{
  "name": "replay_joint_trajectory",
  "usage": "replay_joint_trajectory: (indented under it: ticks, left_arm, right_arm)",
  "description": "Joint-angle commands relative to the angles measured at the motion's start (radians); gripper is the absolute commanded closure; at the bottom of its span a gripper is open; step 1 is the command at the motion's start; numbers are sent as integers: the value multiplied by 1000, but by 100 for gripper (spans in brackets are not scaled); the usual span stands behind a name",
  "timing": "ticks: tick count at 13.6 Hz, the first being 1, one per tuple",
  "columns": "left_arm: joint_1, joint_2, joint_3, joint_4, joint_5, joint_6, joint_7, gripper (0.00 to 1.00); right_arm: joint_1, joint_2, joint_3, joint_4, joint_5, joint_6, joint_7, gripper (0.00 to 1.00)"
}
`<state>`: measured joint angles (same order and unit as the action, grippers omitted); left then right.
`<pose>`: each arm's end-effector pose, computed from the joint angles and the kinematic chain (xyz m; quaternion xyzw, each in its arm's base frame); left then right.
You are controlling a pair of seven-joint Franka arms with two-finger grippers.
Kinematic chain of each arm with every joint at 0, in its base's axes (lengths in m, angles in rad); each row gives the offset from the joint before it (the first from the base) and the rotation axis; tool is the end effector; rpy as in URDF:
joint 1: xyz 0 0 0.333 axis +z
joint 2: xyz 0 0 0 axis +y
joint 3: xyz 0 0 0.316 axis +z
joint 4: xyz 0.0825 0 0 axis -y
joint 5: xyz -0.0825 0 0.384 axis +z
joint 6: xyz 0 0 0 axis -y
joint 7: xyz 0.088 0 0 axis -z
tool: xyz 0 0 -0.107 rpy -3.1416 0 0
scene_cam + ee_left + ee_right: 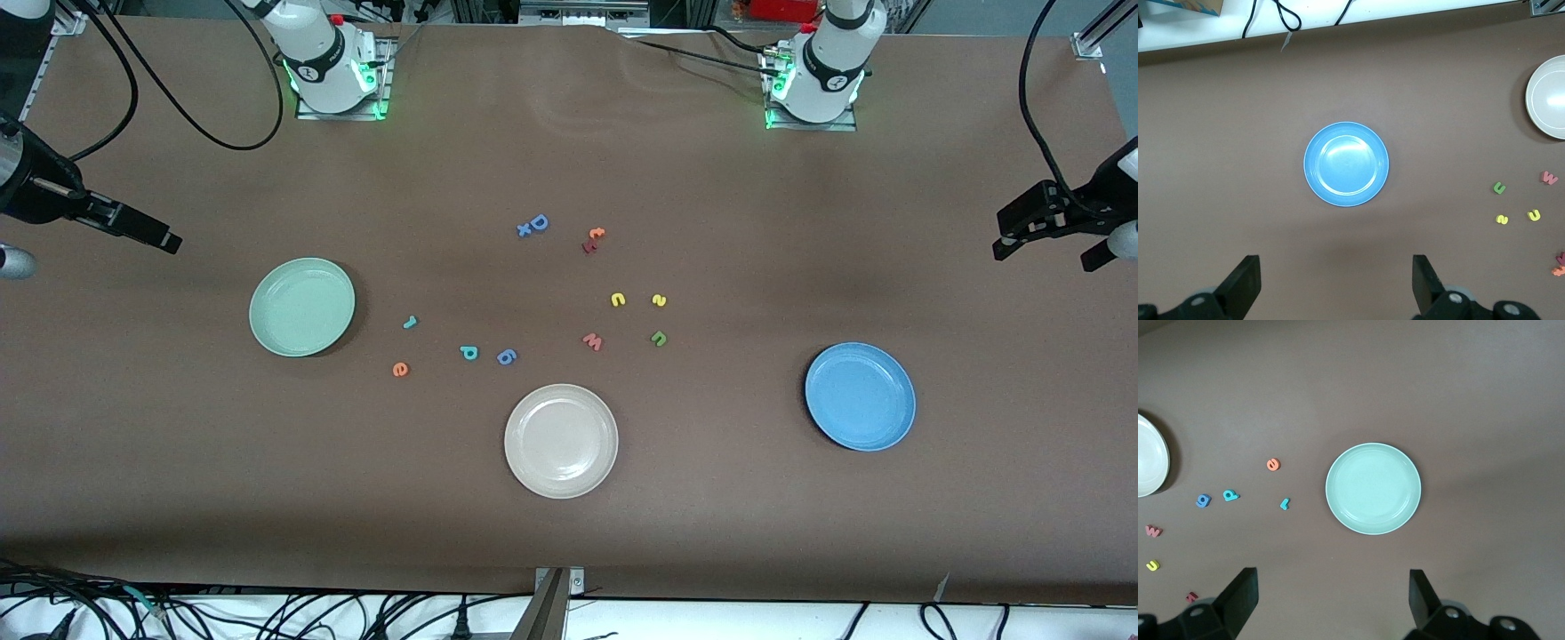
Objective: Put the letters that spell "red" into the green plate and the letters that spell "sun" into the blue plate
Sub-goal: 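Reach the right gripper toward the teal letter beside the green plate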
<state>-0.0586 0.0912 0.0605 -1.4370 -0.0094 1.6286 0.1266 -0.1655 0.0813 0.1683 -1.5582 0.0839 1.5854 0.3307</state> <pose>0.5893 -0.0017 0.6414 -0.9968 0.0625 -0.0503 0.0013 0.5785 0.0067 0.5867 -0.9848 0.1648 0.0342 0.0436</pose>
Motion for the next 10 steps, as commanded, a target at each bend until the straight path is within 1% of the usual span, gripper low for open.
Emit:
replay_joint_trajectory:
  ticks: [1, 5, 8, 10]
  left_arm:
    - [2, 13, 1, 30, 2, -18, 13, 0]
    - [2, 13, 1, 30, 3, -18, 13, 0]
    - [2, 15, 1, 30, 3, -18, 13, 0]
    - [2, 15, 1, 30, 3, -18, 13, 0]
  right_arm:
    - [1, -11, 2, -11, -15, 7, 2, 0]
    - [3, -11, 2, -11, -13, 11, 36, 1]
    - [32, 2, 3, -14, -13, 39, 97, 1]
    - [73, 24, 2, -14, -12, 67, 163, 1]
